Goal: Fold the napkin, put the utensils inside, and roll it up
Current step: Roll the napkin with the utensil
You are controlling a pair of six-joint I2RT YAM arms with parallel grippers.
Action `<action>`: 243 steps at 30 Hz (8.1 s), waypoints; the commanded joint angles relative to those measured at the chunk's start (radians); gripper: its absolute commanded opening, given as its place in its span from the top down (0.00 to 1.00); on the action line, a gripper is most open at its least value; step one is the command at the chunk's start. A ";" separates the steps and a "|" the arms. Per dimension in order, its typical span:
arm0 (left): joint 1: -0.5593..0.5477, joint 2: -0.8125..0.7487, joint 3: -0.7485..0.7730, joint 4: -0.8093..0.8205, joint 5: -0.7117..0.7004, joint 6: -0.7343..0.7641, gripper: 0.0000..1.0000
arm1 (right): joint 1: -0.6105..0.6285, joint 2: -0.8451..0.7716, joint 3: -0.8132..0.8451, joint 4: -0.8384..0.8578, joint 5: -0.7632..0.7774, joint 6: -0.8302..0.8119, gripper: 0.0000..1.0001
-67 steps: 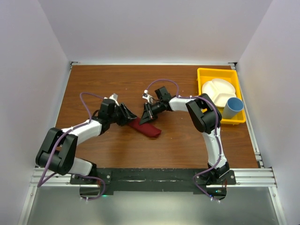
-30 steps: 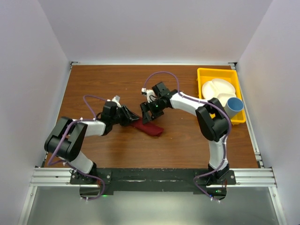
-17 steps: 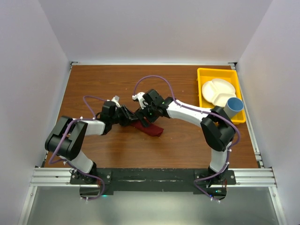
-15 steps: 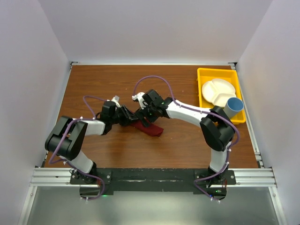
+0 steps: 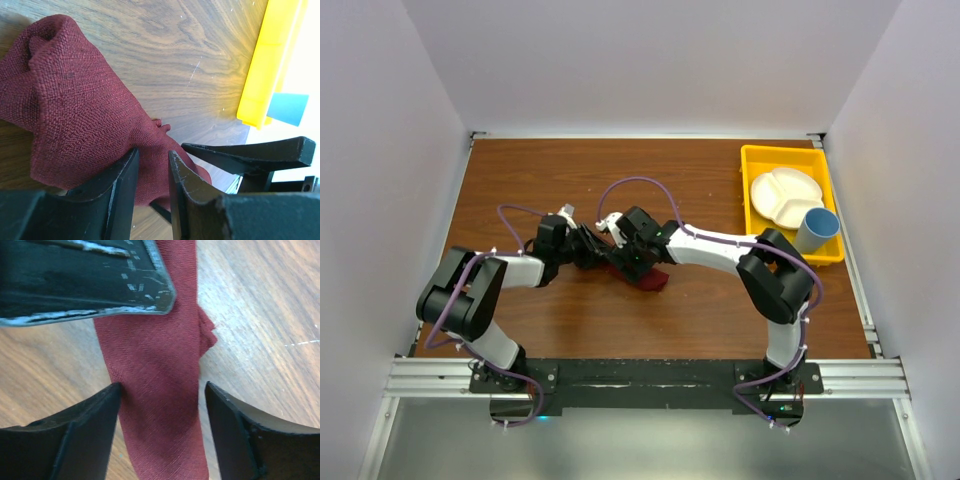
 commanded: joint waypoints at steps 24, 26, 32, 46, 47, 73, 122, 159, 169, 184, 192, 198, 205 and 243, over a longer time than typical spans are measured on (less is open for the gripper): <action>0.002 -0.067 0.250 -0.196 0.010 0.181 0.56 | -0.316 0.243 0.035 0.130 -0.837 0.281 0.87; 0.002 -0.026 0.245 -0.191 0.013 0.178 0.57 | -0.334 0.248 0.009 0.173 -0.863 0.310 0.85; 0.000 0.058 0.225 -0.128 0.018 0.180 0.57 | -0.366 0.255 -0.011 0.190 -0.893 0.324 0.79; 0.000 0.134 0.210 -0.122 -0.021 0.201 0.58 | -0.348 0.134 0.049 0.023 -0.688 0.214 0.36; 0.000 0.135 0.207 -0.113 -0.018 0.194 0.58 | -0.343 0.119 0.056 0.007 -0.632 0.203 0.34; 0.020 0.080 0.260 -0.111 0.039 0.145 0.58 | -0.075 -0.039 -0.086 0.098 0.007 0.192 0.38; -0.049 -0.072 0.385 -0.553 -0.053 0.200 0.42 | -0.339 0.105 -0.128 0.244 -0.752 0.287 1.00; -0.090 0.163 0.374 -0.240 -0.016 0.169 0.59 | -0.396 -0.011 -0.013 -0.054 -0.487 0.157 0.31; -0.092 0.158 0.375 -0.240 -0.012 0.166 0.59 | -0.274 -0.075 -0.040 -0.051 -0.283 0.169 0.32; -0.089 0.115 0.492 -0.320 -0.036 0.226 0.58 | -0.333 -0.009 -0.075 0.000 -0.318 0.191 0.68; -0.080 0.161 0.520 -0.323 -0.027 0.223 0.57 | -0.354 0.013 -0.051 -0.020 -0.338 0.163 0.62; -0.049 0.212 0.480 -0.284 -0.028 0.223 0.58 | -0.348 -0.011 -0.029 -0.042 -0.335 0.132 0.42; -0.029 0.217 0.448 -0.243 -0.007 0.212 0.58 | -0.267 -0.051 0.062 -0.095 -0.154 0.071 0.24; 0.193 -0.168 0.259 -0.283 -0.004 0.080 0.52 | -0.024 0.051 0.050 -0.043 0.245 -0.078 0.31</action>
